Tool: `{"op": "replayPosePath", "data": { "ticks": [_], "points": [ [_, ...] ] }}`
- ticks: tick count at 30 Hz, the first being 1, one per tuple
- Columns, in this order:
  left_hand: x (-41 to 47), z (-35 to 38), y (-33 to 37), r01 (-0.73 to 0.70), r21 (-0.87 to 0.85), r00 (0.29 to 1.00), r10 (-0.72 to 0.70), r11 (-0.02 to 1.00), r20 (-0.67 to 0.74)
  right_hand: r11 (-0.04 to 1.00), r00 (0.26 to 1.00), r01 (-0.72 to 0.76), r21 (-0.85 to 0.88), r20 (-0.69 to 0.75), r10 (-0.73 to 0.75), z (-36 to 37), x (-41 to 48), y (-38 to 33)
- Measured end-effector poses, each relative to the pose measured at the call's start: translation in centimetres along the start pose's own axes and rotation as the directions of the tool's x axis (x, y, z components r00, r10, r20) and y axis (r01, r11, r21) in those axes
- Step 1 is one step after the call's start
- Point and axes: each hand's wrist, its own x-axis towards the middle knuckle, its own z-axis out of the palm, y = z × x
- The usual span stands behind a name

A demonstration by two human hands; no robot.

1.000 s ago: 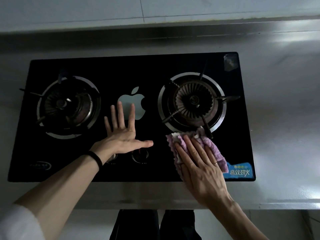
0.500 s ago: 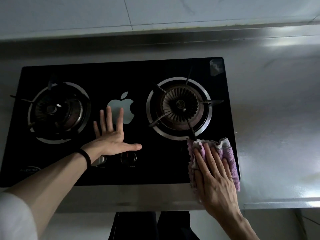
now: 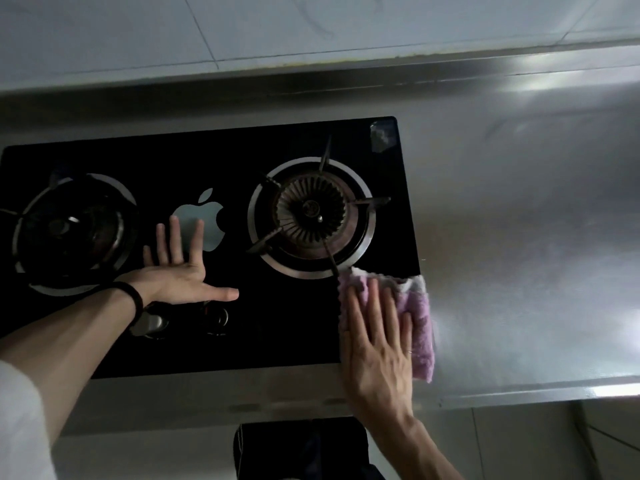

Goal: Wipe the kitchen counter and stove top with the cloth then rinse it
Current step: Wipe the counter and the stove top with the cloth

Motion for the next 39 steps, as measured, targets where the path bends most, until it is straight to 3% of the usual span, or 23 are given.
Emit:
{"op": "replayPosePath", "data": {
  "ticks": [8, 14, 17, 19, 20, 22, 23, 24, 26, 28, 30, 33, 35, 39],
  "points": [
    [1.0, 0.8, -0.5, -0.057, -0.073, 0.997, 0.053, 0.996, -0.056, 0.959, 0.959, 0.28, -0.049, 0.056, -0.277, -1.4, 1.0, 3.6],
    [1.3, 1.9, -0.6, -0.108, -0.152, 0.985, 0.084, 0.982, -0.152, 0.971, 0.97, 0.232, -0.062, 0.084, -0.226, -2.0, 1.4, 3.7],
    [0.6, 2.4, -0.2, -0.167, -0.246, 0.954, 0.094, 0.955, -0.284, 0.974, 0.971, 0.218, -0.066, 0.119, -0.209, -2.4, 1.4, 3.5],
    [-0.5, 3.1, 0.7, -0.226, -0.286, 0.864, 0.056, 0.931, -0.501, 0.974, 0.969, 0.214, -0.078, 0.141, -0.202, -2.6, 1.4, 3.3],
    [-1.1, 4.0, 1.5, -0.271, -0.248, 0.755, 0.045, 0.93, -0.655, 0.972, 0.968, 0.218, -0.082, 0.146, -0.205, -2.7, 1.5, 3.2],
    [-2.9, 6.5, 4.2, -0.399, -0.141, 0.45, 0.06, 0.906, -0.891, 0.972, 0.968, 0.222, -0.081, 0.134, -0.21, -2.8, 1.6, 3.1],
    [-4.1, 8.0, 6.2, -0.489, -0.097, 0.357, 0.098, 0.867, -0.929, 0.971, 0.969, 0.223, -0.084, 0.124, -0.212, -2.8, 1.6, 3.1],
    [-5.2, 9.6, 8.5, -0.587, -0.034, 0.315, 0.19, 0.809, -0.93, 0.97, 0.969, 0.227, -0.09, 0.117, -0.216, -2.8, 1.6, 3.1],
    [-6.6, 12.1, 13.2, -0.729, 0.086, 0.305, 0.435, 0.679, -0.847, 0.964, 0.966, 0.242, -0.11, 0.115, -0.23, -2.9, 1.5, 3.3],
    [-6.5, 13.5, 17.6, -0.762, 0.143, 0.322, 0.561, 0.631, -0.763, 0.954, 0.962, 0.262, -0.144, 0.12, -0.246, -2.9, 1.3, 3.7],
    [-5.5, 13.1, 20.7, -0.748, 0.111, 0.369, 0.549, 0.655, -0.75, 0.957, 0.966, 0.255, -0.137, 0.086, -0.245, -3.0, 1.2, 4.1],
    [-3.2, 11.2, 22.7, -0.709, 0.082, 0.418, 0.511, 0.7, -0.751, 0.989, 0.989, 0.142, -0.027, 0.053, -0.141, -3.8, 2.1, 5.2],
    [-1.7, 10.3, 22.8, -0.689, 0.044, 0.453, 0.477, 0.724, -0.754, 0.996, 0.994, 0.085, -0.041, 0.074, -0.082, -4.6, 3.3, 6.5],
    [0.2, 10.3, 23.1, -0.581, 0.195, 0.448, 0.511, 0.79, -0.734, 0.994, 0.99, 0.079, -0.071, 0.118, -0.071, -5.8, 7.3, 8.4]
  ]
}}
